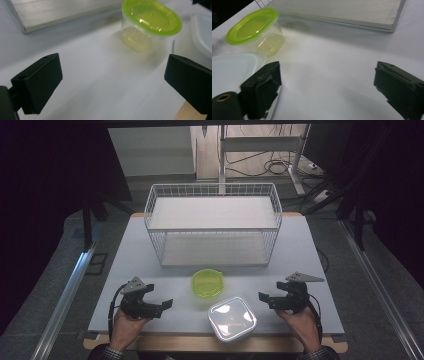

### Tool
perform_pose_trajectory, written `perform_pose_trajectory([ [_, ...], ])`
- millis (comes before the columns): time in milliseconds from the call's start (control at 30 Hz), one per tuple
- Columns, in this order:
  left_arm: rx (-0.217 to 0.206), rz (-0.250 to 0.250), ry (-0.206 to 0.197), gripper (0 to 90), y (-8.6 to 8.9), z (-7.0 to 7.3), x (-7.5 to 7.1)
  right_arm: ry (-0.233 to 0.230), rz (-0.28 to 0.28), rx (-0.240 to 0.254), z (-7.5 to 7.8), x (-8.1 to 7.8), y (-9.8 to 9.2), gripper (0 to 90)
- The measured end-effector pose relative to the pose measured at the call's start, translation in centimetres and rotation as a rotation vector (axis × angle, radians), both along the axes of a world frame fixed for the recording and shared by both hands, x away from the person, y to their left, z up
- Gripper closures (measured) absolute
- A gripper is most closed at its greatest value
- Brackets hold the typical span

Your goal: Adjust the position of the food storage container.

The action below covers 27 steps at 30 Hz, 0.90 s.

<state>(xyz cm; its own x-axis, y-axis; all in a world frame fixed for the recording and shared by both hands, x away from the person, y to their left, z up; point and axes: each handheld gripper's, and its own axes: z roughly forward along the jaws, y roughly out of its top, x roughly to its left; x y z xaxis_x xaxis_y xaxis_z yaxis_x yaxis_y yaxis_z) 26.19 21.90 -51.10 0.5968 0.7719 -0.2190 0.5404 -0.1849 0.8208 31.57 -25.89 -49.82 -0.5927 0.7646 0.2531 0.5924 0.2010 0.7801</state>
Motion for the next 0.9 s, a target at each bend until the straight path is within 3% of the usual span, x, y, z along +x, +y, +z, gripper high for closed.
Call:
perform_pose_trajectory([
  [167,0.002,0.009,-0.011,5.0,-0.2,0.0,0.0,0.013,0.003,0.01,0.0,0.1,-0.2,12.7],
  [300,0.002,-0.016,-0.021,9.8,-0.6,0.1,0.0,0.024,0.009,-0.016,-0.3,0.2,0.0,14.4],
  [367,0.016,-0.033,-0.027,14.6,-0.9,0.2,-0.1,0.001,0.021,-0.045,-0.2,0.0,0.3,15.0],
  [500,0.012,-0.058,-0.025,19.0,-1.1,0.2,-0.1,-0.024,0.028,-0.057,-0.1,0.0,0.4,15.2],
  [700,-0.025,-0.102,0.001,24.4,-1.4,0.6,-0.1,-0.033,0.031,-0.073,-0.1,-0.1,0.5,15.8],
  [900,-0.014,-0.128,-0.015,40.6,-2.9,1.5,-0.2,-0.028,0.029,-0.087,-0.4,0.0,0.6,15.8],
])
